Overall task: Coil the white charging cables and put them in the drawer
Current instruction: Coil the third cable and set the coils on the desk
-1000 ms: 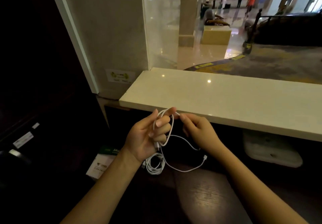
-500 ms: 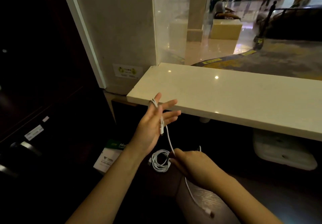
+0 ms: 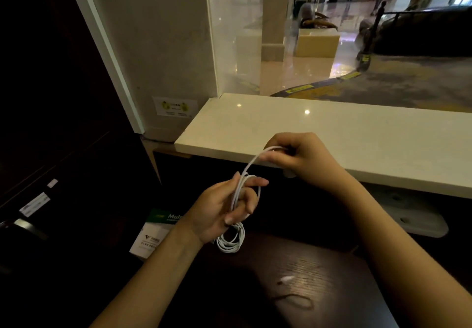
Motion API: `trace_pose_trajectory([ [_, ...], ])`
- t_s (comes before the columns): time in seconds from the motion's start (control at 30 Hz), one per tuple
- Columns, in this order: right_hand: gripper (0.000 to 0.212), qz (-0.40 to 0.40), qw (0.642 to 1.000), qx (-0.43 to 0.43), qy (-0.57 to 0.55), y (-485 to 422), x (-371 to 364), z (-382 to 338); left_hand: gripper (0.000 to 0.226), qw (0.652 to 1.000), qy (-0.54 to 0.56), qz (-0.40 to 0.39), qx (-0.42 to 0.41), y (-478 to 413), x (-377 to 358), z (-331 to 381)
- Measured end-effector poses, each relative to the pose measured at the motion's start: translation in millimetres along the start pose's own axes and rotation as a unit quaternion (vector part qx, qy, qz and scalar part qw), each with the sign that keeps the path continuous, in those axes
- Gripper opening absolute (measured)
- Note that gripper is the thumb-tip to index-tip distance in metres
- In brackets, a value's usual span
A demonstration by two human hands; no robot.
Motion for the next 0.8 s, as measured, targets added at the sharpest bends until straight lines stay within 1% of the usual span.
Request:
trace_pose_trajectory([
  [0.07, 0.016, -0.003, 0.998, -0.044, -0.041, 2.7, -2.3, 13.3, 0.045, 0.989, 0.114, -0.096, 0.006, 3.4, -11.2, 2.8],
  [0.1, 0.021, -0.007, 0.997, -0.062, -0.042, 6.7, -7.6, 19.5, 0.046, 0.974, 0.174, -0.145, 0.005, 4.5, -17.0, 5.4],
  [0.13, 0.026, -0.008, 0.996, -0.079, -0.042, 11.6, -14.2, 25.8, 0.046, 0.958, 0.227, -0.174, 0.004, 5.4, -21.6, 8.8],
  [0.2, 0.034, -0.004, 0.991, -0.120, -0.054, 24.6, -30.5, 36.8, 0.047, 0.939, 0.288, -0.186, -0.011, 5.6, -25.0, 15.7],
  [0.27, 0.035, -0.011, 0.987, -0.151, -0.056, 40.4, -49.3, 42.8, 0.048, 0.926, 0.321, -0.198, -0.030, 3.6, -27.5, 22.9],
  [0.3, 0.034, -0.026, 0.986, -0.160, -0.045, 48.7, -59.2, 43.7, 0.049, 0.923, 0.326, -0.199, -0.038, 2.4, -27.3, 26.3],
  [0.37, 0.032, -0.070, 0.985, -0.158, -0.006, 62.3, -75.6, 42.0, 0.049, 0.926, 0.324, -0.190, -0.046, -1.2, -22.8, 30.0],
  [0.43, 0.030, -0.096, 0.985, -0.144, 0.011, 70.7, -84.0, 35.6, 0.047, 0.932, 0.312, -0.177, -0.049, -3.3, -21.7, 32.5],
  [0.47, 0.028, -0.100, 0.986, -0.135, 0.007, 72.8, -85.5, 30.5, 0.048, 0.938, 0.302, -0.158, -0.055, -5.2, -20.7, 32.2],
  [0.5, 0.026, -0.107, 0.986, -0.124, 0.015, 74.1, -86.8, 25.2, 0.052, 0.949, 0.285, -0.122, -0.064, -8.0, -16.8, 30.2],
  [0.57, 0.026, -0.129, 0.985, -0.097, 0.067, 74.9, -91.2, 14.1, 0.055, 0.969, 0.228, -0.034, -0.092, -14.8, -8.0, 26.5],
  [0.63, 0.027, -0.152, 0.977, -0.091, 0.119, 76.7, -96.0, 9.5, 0.049, 0.982, 0.142, 0.032, -0.119, -20.3, -4.6, 23.0],
  [0.67, 0.027, -0.160, 0.974, -0.092, 0.135, 77.1, -96.4, 7.7, 0.046, 0.987, 0.073, 0.057, -0.130, -21.9, -3.6, 22.7],
  [0.7, 0.026, -0.167, 0.970, -0.093, 0.152, 77.4, -95.7, 7.2, 0.045, 0.986, -0.021, 0.084, -0.143, -22.5, -3.2, 23.5],
  [0.73, 0.026, -0.173, 0.965, -0.091, 0.172, 77.5, -93.4, 5.8, 0.046, 0.967, -0.154, 0.120, -0.160, -22.2, -1.5, 24.8],
  [0.77, 0.024, -0.183, 0.960, -0.082, 0.196, 77.6, -91.2, 5.4, 0.047, 0.924, -0.303, 0.151, -0.179, -21.6, 0.0, 26.8],
  [0.8, 0.022, -0.192, 0.954, -0.064, 0.220, 76.5, -87.6, 2.9, 0.049, 0.864, -0.439, 0.165, -0.184, -22.0, 1.7, 27.4],
])
Point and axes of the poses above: each hand's wrist, its own y-axis away from the middle knuckle, its own x-axis out of the back of the hand, z = x × y, the point moved 6 cm from there along -y, towards the middle knuckle, and after that the axes turned 3 degrees about x, right-handed, at the moved point
